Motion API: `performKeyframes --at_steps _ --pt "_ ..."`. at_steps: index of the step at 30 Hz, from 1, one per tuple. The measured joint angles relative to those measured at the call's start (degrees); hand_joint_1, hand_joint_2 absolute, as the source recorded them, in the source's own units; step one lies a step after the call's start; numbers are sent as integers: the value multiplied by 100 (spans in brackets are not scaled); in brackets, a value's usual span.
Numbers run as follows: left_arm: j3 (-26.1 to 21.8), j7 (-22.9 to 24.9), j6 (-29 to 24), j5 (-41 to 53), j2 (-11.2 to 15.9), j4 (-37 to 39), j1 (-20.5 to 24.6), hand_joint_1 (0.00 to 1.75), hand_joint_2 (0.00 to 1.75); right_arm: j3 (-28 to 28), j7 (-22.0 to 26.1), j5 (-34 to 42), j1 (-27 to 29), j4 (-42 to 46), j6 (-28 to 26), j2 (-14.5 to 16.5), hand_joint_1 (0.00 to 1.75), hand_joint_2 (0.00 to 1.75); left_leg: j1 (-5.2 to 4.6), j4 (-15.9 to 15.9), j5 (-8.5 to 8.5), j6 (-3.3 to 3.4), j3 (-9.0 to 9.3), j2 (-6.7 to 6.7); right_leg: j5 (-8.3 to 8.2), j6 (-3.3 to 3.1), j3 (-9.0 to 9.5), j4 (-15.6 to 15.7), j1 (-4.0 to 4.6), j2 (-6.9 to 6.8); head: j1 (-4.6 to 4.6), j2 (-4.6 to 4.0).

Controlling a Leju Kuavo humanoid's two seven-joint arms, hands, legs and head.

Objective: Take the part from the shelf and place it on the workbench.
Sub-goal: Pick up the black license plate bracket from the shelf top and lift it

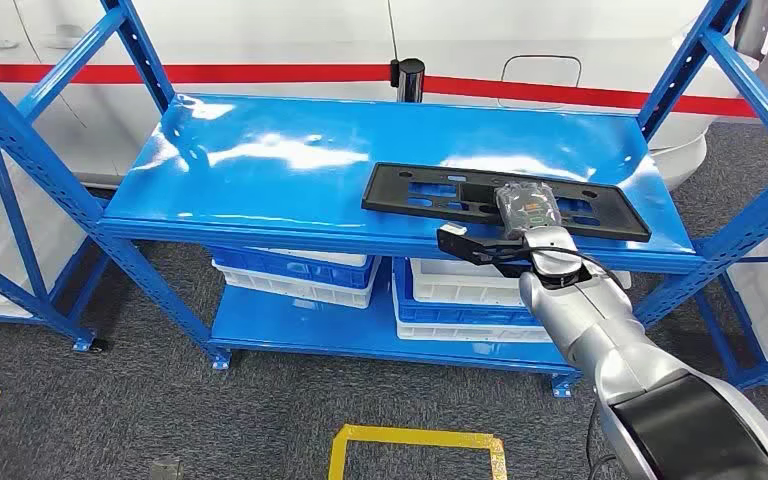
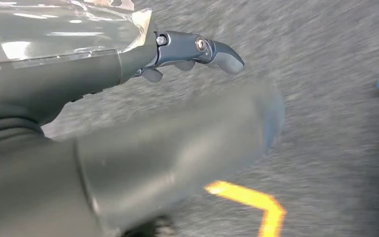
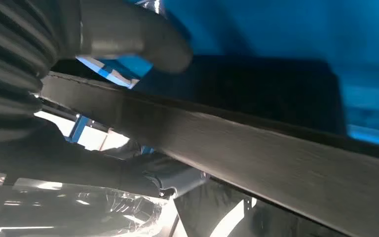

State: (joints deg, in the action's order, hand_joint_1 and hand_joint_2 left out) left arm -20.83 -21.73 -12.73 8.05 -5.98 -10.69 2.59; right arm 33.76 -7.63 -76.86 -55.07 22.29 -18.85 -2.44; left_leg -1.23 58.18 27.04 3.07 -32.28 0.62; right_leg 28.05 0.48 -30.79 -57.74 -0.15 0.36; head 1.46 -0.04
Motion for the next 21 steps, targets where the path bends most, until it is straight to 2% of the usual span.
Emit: performKeyframes --at_steps 5,10,13,16,21 --pt "-92 -660 -358 -19 -21 -1 1 0 175 -113 177 -50 49 -2 -211 -52 175 175 0 0 0 0 0 -2 0 0 0 0 0 1 2 0" --pt "-180 -838 -383 -40 -52 0 1 0 175 -161 443 -114 59 18 -360 -58 175 175 1 0 0 0 -1 -1 0 0 1 -1 0 0 2 0" --pt "-219 -1047 -479 -44 -74 0 1 0 175 -237 883 75 81 249 -527 -60 175 175 0 0 -1 0 -3 -3 -1 0 -1 -2 0 1 1 0" --pt "-295 -1193 -572 -73 -92 0 1 0 175 -364 1425 505 183 1054 -359 -176 175 175 0 1 -1 1 -4 -2 -1 1 -6 -1 -1 1 3 0" --pt "-445 -1278 -591 -211 -132 0 -2 0 175 -523 1617 899 348 2692 62 -585 175 175 0 2 -1 1 -13 35 1 1 -10 0 -1 -25 2 0"
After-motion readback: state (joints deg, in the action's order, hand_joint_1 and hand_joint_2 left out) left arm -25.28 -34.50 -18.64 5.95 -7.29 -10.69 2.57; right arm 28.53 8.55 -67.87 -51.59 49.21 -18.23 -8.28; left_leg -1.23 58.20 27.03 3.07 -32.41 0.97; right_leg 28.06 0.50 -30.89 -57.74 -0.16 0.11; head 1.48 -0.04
